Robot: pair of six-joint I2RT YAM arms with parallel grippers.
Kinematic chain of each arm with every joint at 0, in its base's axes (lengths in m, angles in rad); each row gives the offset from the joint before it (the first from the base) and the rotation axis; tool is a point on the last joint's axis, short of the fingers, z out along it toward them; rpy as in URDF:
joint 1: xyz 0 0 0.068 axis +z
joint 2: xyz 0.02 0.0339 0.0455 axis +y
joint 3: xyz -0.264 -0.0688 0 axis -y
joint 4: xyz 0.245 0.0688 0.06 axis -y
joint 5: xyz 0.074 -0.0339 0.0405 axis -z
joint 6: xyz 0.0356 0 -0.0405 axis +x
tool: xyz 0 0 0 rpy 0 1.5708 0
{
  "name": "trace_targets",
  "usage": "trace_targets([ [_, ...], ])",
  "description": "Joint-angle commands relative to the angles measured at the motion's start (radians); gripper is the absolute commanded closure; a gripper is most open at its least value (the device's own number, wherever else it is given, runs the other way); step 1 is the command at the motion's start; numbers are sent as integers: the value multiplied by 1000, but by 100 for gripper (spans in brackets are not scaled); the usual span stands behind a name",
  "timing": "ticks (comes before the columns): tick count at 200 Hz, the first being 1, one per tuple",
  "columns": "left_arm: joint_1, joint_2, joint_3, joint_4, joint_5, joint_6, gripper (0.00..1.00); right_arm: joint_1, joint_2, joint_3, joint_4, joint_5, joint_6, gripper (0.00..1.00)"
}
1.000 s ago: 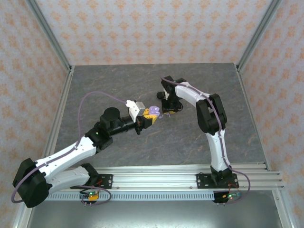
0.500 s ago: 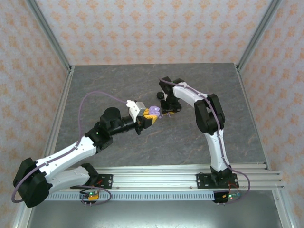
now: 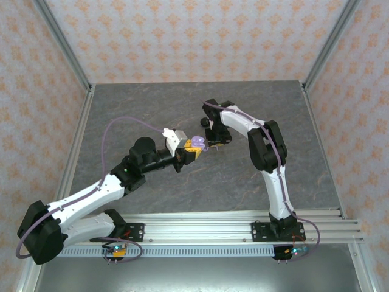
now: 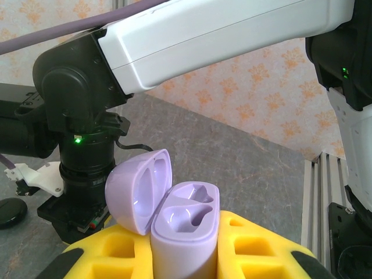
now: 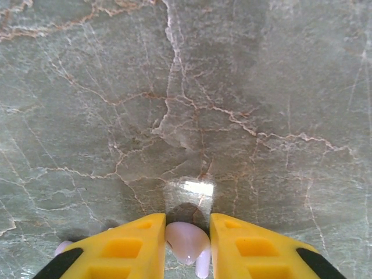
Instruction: Insert the wireless bluetooth earbuds into the charging case
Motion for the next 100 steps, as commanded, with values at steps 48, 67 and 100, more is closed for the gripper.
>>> trace_targets([
  [48, -9, 9, 5, -23, -61, 3, 89, 4, -50, -50, 23, 6, 24, 75],
  [67, -8, 17, 4, -32, -75, 1, 89, -7, -75, -78, 56, -21, 39, 75],
  [100, -9, 37, 0, -30, -113, -11, 89, -41, -119, -139, 107, -80, 59, 76],
])
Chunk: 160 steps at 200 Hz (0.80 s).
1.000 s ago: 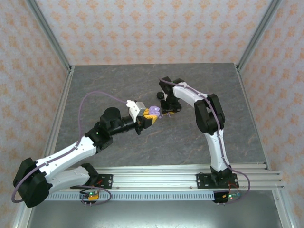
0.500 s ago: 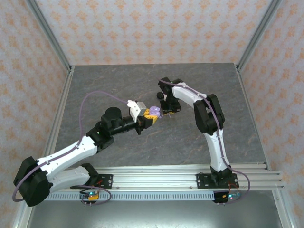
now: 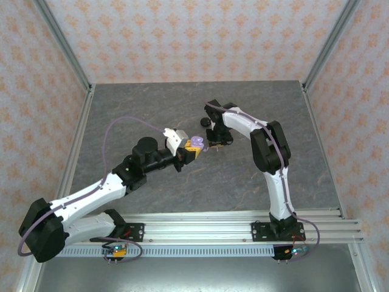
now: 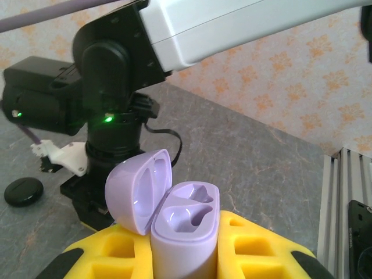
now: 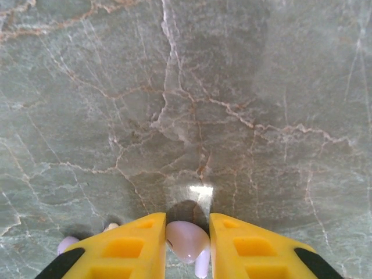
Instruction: Insert the wireless bluetooth earbuds into the charging case
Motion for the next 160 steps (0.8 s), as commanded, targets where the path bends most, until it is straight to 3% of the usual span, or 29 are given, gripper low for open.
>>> trace_targets([
  [1, -9, 9, 0, -4, -53, -7, 88, -28, -63, -47, 38, -48, 32, 76],
  [160, -8, 217, -22, 110, -211, -139, 87, -118, -324, -321, 300, -355, 123, 76],
])
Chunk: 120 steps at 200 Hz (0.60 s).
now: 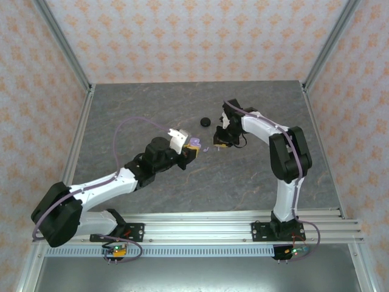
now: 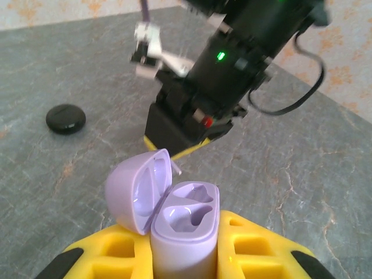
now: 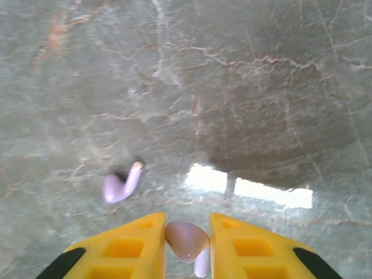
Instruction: Insert the wireless bluetooth earbuds into the charging case
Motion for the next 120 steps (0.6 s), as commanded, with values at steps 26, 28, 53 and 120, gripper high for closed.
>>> trace_targets([
  [26, -7, 72, -9, 140, -20, -55, 87, -10, -153, -75, 114, -110, 49, 76],
  [28, -8, 73, -9, 143, -18, -54, 87, -9, -160, -78, 116, -111, 51, 76],
  [53, -7, 97, -9, 186, 7, -55, 87, -10, -235, -104, 146, -137, 60, 76],
  [120, -1, 134, -19, 296, 90, -49, 87, -9, -431, -128, 174, -216, 69, 76],
])
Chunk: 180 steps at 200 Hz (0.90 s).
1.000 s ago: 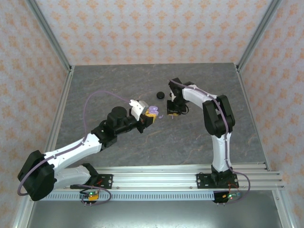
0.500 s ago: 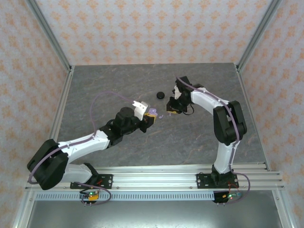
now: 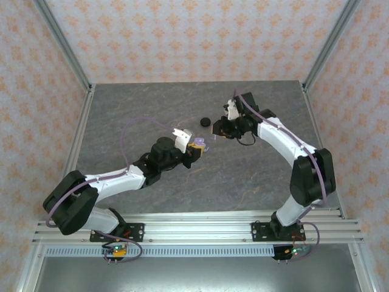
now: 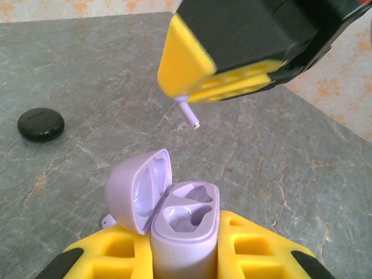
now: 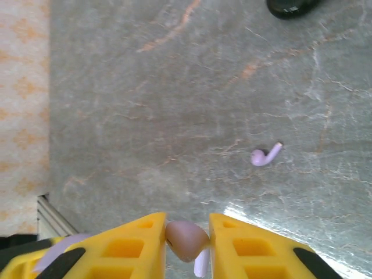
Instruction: Insert the wireless bluetooth earbuds into the charging case
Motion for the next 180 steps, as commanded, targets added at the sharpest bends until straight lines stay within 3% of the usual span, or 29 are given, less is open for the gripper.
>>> trace_targets([
  [1, 0, 8, -14, 109, 47, -5, 87, -3, -88, -12, 36, -46, 12, 76],
  [65, -1, 47, 8, 239, 131, -43, 87, 33, -238, -49, 88, -48, -23, 75],
  [180, -1, 71, 42, 307, 119, -127, 87, 87, -239, -64, 131, -19, -21, 75],
])
